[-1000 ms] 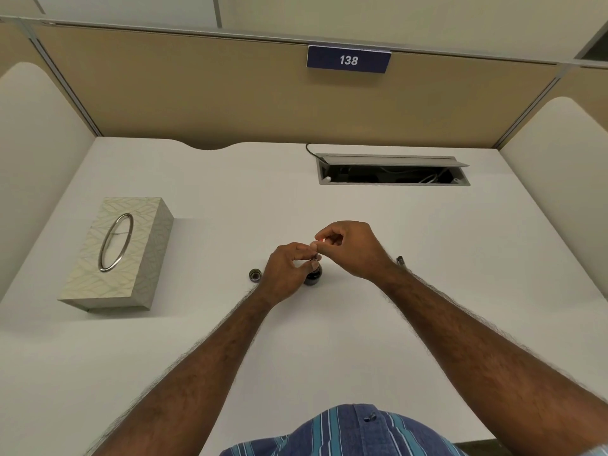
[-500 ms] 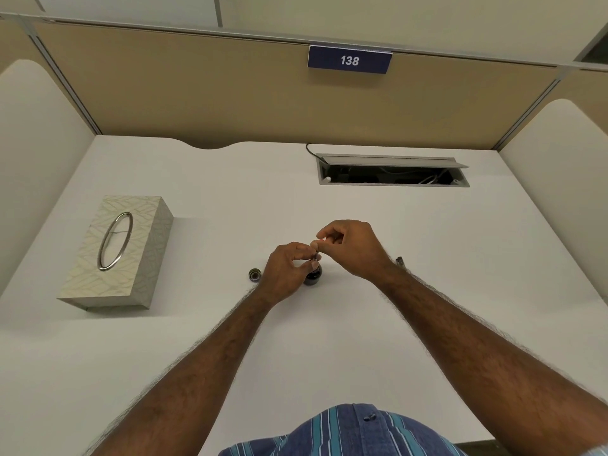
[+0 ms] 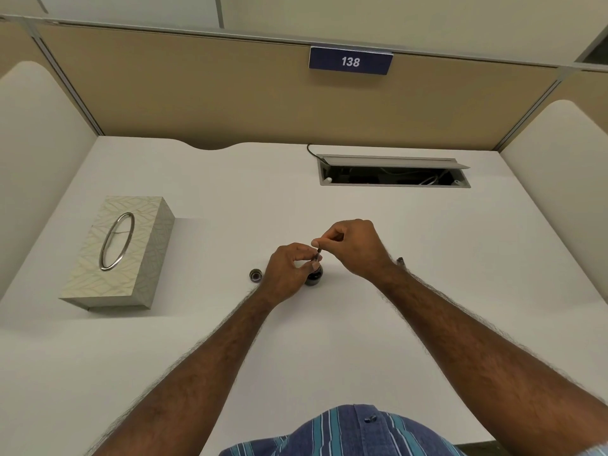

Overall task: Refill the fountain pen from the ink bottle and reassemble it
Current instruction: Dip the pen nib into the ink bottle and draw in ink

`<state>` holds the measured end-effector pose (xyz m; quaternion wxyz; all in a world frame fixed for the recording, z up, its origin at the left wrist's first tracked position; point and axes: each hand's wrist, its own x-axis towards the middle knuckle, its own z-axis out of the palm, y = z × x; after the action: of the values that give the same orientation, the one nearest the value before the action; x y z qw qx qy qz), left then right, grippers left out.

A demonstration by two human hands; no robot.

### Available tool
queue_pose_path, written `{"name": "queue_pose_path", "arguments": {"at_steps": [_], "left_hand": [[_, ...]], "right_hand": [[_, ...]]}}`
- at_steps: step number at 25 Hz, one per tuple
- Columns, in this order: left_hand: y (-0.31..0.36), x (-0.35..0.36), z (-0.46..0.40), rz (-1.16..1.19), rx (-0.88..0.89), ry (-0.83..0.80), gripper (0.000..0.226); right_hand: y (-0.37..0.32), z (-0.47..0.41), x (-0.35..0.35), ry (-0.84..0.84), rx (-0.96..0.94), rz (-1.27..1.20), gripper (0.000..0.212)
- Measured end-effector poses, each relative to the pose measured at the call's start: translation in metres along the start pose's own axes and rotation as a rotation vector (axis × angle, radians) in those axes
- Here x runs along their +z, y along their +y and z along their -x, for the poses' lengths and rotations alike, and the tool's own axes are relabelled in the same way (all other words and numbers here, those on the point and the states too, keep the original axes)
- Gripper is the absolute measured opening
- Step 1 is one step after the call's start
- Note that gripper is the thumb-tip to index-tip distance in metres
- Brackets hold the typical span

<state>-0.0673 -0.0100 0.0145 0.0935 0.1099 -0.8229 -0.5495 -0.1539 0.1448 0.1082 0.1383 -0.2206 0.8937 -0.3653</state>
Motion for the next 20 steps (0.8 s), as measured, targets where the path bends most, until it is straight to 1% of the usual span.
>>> {"name": "queue_pose_path", "arguments": {"at_steps": [6, 8, 11, 13, 15, 18, 20], "left_hand": [[0.0014, -0.0007, 0.0022, -0.005, 0.013, 0.014, 0.015], [0.001, -0.0007, 0.0022, -0.009, 0.017, 0.007, 0.015], [0.0014, -0.0002, 0.0021, -0.01, 0.009, -0.006, 0.017], [0.002, -0.0003, 0.0027, 0.0, 0.004, -0.008, 0.017], [0.0023, 0.0, 0.0032, 0.002, 0.005, -0.002, 0.016], [0.0023, 0.0004, 0.0023, -0.005, 0.006, 0.008, 0.015], [0.002, 0.0005, 0.0018, -0.009, 0.014, 0.002, 0.015]], "right_hand": [[0.0056, 0.0033, -0.0063, -0.115, -0.076, -0.038, 0.017], [0.0064, 0.0034, -0.0069, -0.113, -0.086, -0.029, 0.013], [0.0079, 0.0012, -0.0039, -0.063, -0.056, -0.021, 0.006], [0.0082, 0.0001, -0.0018, -0.039, -0.037, -0.017, 0.009], [0.0074, 0.0008, -0.0015, -0.05, -0.036, -0.038, 0.009], [0.0063, 0.0031, -0.0041, -0.092, -0.091, -0.038, 0.016], [0.0069, 0.0031, -0.006, -0.095, -0.111, -0.038, 0.015]]}}
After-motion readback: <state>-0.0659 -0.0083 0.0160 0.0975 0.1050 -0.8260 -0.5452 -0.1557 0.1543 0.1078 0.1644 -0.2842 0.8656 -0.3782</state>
